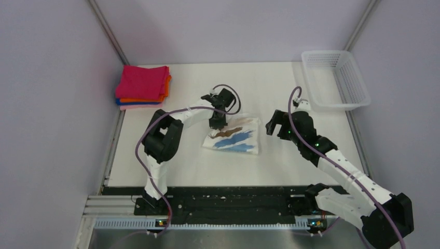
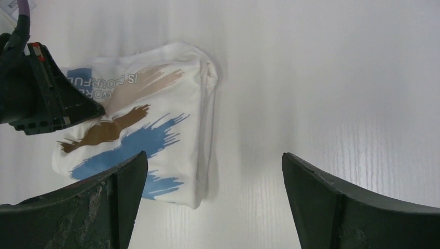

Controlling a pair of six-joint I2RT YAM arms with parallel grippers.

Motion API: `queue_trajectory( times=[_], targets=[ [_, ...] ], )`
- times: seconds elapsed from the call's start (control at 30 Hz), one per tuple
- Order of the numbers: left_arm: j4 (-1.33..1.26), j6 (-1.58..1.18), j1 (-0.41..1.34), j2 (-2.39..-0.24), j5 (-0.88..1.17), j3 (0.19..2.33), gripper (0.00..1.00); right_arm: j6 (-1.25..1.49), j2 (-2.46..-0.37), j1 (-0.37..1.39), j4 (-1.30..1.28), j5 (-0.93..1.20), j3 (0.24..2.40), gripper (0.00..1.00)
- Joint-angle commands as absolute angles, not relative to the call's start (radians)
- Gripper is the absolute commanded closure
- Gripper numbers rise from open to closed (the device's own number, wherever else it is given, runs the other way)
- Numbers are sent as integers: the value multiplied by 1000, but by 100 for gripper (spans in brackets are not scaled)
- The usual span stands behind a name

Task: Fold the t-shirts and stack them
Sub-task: Put the neatly folded tshirt into the corner of the board with the left arm

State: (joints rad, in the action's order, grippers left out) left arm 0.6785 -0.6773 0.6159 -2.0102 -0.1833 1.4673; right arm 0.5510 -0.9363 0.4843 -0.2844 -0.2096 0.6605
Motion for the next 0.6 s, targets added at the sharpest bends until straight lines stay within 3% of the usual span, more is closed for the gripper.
queue_trajectory(
  times=[0.0, 0.23, 0.57],
  targets=[
    [837, -587, 621, -2040, -550, 1607, 100, 508, -921, 463, -254, -252, 643, 1],
    [652, -184, 562, -2037, -935, 1712, 100, 475, -926, 459, -248, -272, 645, 1],
    [162, 435, 389, -1940, -974, 1692, 100, 461, -928, 458, -256, -299, 640, 1]
  ],
)
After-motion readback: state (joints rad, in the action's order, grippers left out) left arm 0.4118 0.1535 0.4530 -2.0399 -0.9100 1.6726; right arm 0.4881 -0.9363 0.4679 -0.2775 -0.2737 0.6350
